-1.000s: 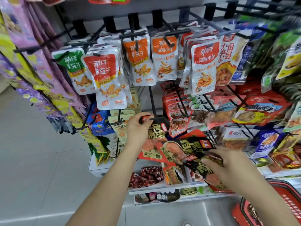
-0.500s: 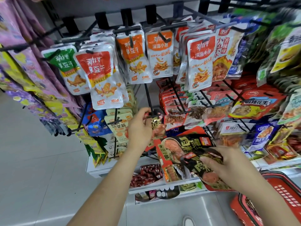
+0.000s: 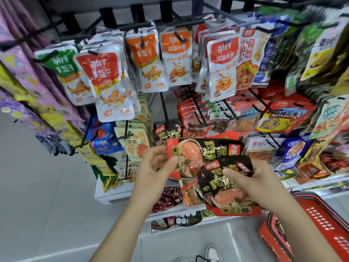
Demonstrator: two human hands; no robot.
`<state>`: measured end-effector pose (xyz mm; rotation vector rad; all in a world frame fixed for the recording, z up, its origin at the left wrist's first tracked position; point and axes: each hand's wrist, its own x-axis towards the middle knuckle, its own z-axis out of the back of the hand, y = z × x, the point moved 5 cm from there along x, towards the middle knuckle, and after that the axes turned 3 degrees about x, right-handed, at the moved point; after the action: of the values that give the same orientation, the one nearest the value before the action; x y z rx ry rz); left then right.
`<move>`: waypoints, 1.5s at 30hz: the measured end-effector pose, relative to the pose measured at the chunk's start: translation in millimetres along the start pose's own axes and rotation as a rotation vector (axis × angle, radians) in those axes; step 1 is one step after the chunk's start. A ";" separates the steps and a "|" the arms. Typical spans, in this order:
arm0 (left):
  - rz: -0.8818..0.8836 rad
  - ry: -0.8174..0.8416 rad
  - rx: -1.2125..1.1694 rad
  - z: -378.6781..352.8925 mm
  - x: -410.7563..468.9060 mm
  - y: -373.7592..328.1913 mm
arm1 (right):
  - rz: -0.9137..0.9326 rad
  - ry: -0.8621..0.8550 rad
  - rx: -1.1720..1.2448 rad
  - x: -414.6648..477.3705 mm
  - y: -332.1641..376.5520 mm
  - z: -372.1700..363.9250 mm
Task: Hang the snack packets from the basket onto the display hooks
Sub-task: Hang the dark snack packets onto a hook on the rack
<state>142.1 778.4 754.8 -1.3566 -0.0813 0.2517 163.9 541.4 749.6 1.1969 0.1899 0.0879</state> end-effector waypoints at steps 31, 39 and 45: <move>-0.223 -0.484 0.039 11.7 -66.3 -7.4 | -0.275 -0.305 0.501 -13.0 4.7 -67.6; -0.037 -0.459 -0.021 -0.2 -66.2 10.9 | -0.102 -0.196 0.464 -17.8 21.4 -62.5; 0.127 -0.243 0.000 -4.7 -56.5 22.5 | -0.098 -0.172 0.299 -12.2 1.5 -49.9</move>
<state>85.3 765.4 736.8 -1.3284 -0.1984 0.5226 142.3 585.6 734.6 1.4834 0.1125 -0.1334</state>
